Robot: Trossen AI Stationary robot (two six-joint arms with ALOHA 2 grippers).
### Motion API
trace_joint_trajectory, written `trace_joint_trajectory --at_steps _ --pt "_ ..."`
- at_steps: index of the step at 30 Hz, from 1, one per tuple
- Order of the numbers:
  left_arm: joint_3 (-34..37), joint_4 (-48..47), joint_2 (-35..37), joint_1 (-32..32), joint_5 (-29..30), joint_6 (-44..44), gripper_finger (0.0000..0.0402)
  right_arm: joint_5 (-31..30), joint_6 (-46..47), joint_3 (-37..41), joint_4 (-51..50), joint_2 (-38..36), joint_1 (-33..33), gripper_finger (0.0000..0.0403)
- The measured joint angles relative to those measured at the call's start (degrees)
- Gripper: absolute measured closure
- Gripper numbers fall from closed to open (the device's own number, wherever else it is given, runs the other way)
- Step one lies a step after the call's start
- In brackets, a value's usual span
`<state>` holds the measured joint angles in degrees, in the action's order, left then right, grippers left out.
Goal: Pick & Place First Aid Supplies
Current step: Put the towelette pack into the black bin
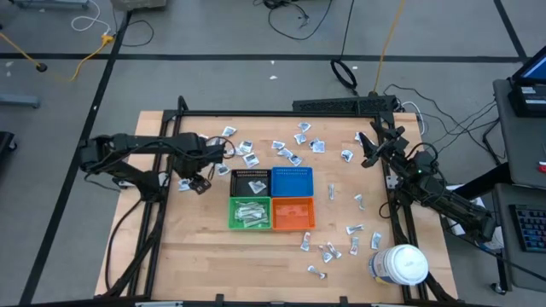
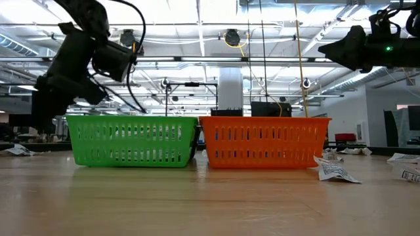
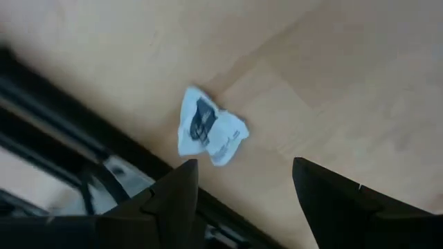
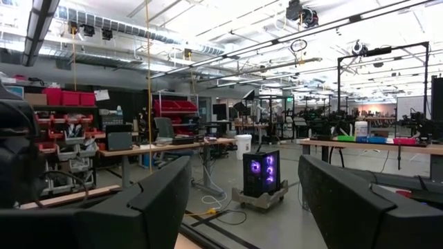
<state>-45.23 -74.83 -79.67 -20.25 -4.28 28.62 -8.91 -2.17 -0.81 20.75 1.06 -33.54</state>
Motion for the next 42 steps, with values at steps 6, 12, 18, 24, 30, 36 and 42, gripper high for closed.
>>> trace_joint_trajectory --at_steps 6,12,18,24,30,36,42 --pt "0.8 1.7 -0.1 -1.9 -0.3 13.3 0.0160 0.0 0.0 0.0 0.0 0.0 0.0 0.0140" --pt "0.8 1.9 -0.1 -4.0 1.8 19.7 0.0160 0.0 0.0 0.0 0.0 0.0 0.0 0.0140" --pt "0.8 1.5 -2.6 -4.8 5.5 23.7 0.0160 0.0 0.0 0.0 0.0 0.0 0.0 0.0140" --pt "0.8 1.6 -8.2 -5.3 6.3 24.1 0.0160 0.0 0.0 0.0 0.0 0.0 0.0 0.0140" --pt "0.8 1.6 -13.4 -5.2 6.6 24.1 0.0160 0.0 0.0 0.0 0.0 0.0 0.0 0.0140" --pt "0.8 2.9 -16.8 -5.2 7.8 21.5 0.0160 0.0 0.0 0.0 0.0 0.0 0.0 0.0140" --pt "1.7 7.6 -17.1 -5.2 5.7 19.6 0.0161 0.0 0.0 0.0 0.0 0.0 0.0 0.0140"
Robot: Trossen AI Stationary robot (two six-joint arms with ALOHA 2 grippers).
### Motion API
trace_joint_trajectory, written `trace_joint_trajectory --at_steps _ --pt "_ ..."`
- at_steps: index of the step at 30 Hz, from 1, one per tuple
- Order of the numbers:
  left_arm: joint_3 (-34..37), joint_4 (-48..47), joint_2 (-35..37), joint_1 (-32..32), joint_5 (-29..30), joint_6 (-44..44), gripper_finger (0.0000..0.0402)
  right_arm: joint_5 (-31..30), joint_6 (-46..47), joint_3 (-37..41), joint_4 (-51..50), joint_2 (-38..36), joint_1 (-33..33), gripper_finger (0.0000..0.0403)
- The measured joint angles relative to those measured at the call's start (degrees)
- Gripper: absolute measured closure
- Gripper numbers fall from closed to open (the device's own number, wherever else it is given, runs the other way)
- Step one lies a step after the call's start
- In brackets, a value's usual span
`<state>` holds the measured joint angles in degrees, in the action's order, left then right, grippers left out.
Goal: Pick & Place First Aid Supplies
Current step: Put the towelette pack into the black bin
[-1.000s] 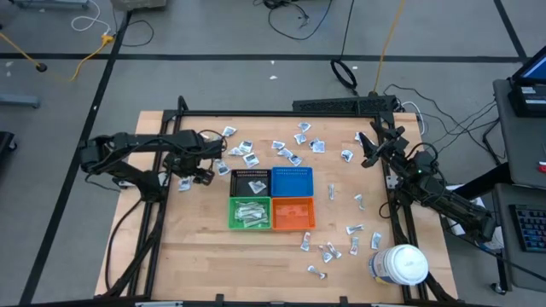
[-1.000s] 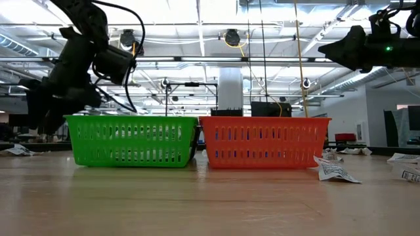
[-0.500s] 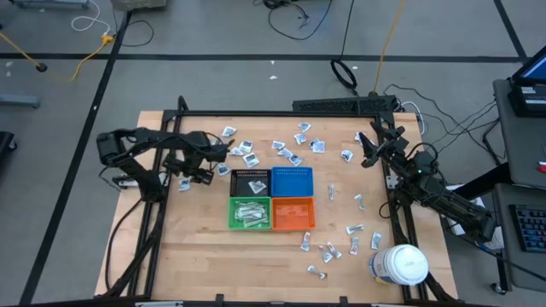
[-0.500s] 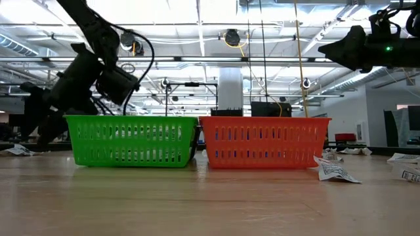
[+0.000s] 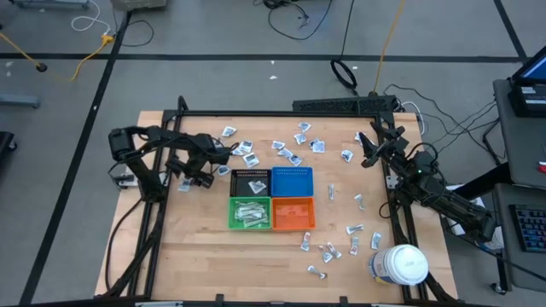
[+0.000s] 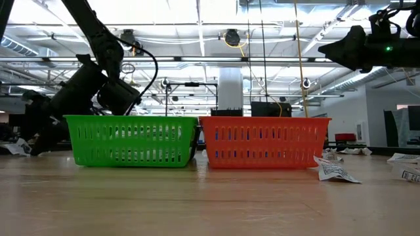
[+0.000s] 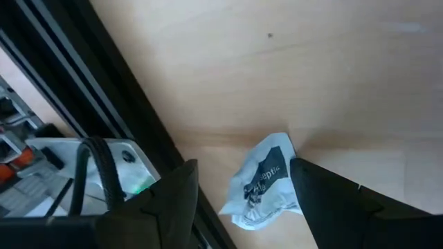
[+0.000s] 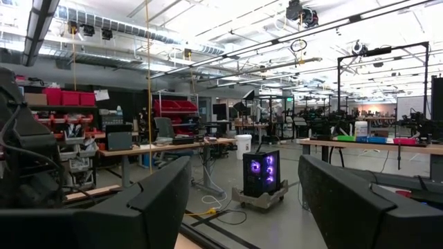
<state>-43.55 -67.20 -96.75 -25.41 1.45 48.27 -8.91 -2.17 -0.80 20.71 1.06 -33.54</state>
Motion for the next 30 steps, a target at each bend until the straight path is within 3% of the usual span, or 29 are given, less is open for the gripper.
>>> trace_joint_trajectory --at_steps 6,16,30 --pt "0.1 0.7 0.0 -0.2 -2.0 -2.8 0.0203 0.0 0.0 0.0 0.0 0.0 0.0 0.0140" --pt "0.1 1.5 0.1 -0.9 -3.3 -4.2 0.0389 0.0 0.0 0.0 0.0 0.0 0.0 0.0140" --pt "-8.8 -7.8 10.7 -0.9 0.1 -9.8 0.0398 0.0 0.0 0.0 0.0 0.0 0.0 0.0140"
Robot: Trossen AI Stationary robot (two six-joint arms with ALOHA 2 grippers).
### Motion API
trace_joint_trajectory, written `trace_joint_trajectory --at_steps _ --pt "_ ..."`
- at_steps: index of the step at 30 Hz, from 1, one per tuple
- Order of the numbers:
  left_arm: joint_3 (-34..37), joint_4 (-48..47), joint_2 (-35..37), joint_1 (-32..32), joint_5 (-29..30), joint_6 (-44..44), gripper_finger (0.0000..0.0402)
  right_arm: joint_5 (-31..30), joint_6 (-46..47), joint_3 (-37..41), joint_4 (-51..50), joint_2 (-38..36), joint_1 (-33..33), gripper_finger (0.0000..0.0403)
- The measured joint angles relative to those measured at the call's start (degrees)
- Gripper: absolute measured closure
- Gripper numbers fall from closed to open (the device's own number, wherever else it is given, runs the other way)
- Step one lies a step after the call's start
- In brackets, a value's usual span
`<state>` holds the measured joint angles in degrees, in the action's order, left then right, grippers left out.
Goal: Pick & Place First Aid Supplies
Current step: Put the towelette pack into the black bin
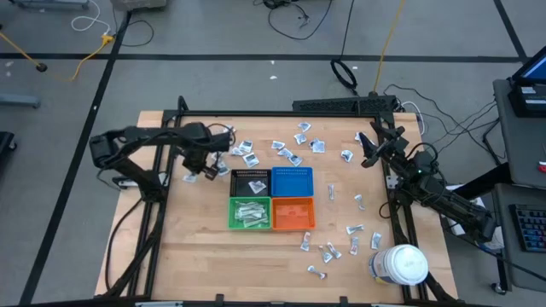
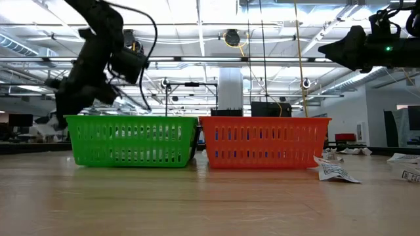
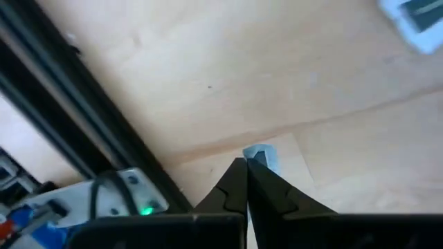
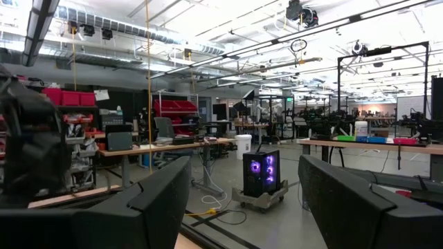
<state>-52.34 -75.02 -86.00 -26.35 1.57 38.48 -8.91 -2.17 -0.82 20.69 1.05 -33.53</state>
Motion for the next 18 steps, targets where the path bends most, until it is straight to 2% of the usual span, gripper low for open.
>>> trace_joint_trajectory --at_steps 9,18 --pt "-2.9 -5.2 6.1 1.0 -0.5 -4.6 0.0400 0.0 0.0 0.0 0.0 0.0 0.0 0.0140" --pt "-11.6 -4.6 -1.3 5.5 -3.3 -20.6 0.0401 0.0 0.0 0.0 0.0 0.0 0.0 0.0140"
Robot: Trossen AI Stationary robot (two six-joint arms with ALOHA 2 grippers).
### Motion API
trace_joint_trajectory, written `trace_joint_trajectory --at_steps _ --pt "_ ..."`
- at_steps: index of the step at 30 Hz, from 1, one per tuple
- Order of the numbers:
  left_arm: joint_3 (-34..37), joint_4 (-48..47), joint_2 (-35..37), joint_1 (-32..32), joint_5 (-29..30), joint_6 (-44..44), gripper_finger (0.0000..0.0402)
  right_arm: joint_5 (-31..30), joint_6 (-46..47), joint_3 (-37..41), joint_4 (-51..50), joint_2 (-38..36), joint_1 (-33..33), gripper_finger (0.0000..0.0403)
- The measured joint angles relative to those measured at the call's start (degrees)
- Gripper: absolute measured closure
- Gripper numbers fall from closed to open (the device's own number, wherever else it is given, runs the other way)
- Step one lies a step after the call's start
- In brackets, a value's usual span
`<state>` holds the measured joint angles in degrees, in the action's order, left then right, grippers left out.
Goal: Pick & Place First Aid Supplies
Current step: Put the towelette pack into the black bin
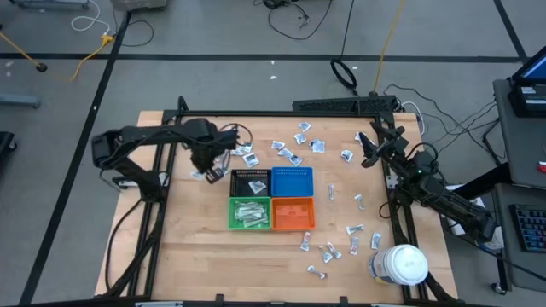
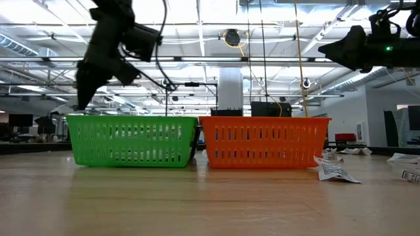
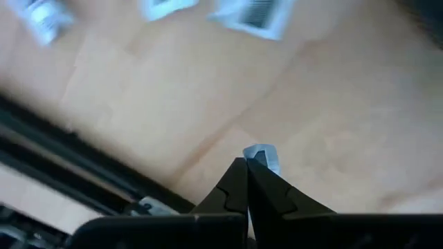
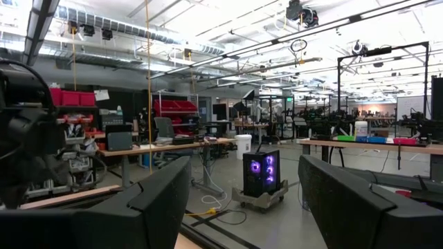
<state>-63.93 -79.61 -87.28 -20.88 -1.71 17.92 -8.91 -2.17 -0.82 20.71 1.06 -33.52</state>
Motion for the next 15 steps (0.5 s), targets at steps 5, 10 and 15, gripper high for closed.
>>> trace_joint_trajectory --at_steps 5,10,15 --pt "-8.6 -0.2 -6.4 3.3 -3.2 -11.9 0.0401 0.0 0.0 0.0 0.0 0.0 0.0 0.0140" --pt "-17.4 -0.7 -12.0 6.2 -3.3 -22.3 0.0401 0.0 0.0 0.0 0.0 0.0 0.0 0.0140" --pt "-25.5 -1.4 -16.3 8.7 -3.3 -28.3 0.0401 0.0 0.0 0.0 0.0 0.0 0.0 0.0140"
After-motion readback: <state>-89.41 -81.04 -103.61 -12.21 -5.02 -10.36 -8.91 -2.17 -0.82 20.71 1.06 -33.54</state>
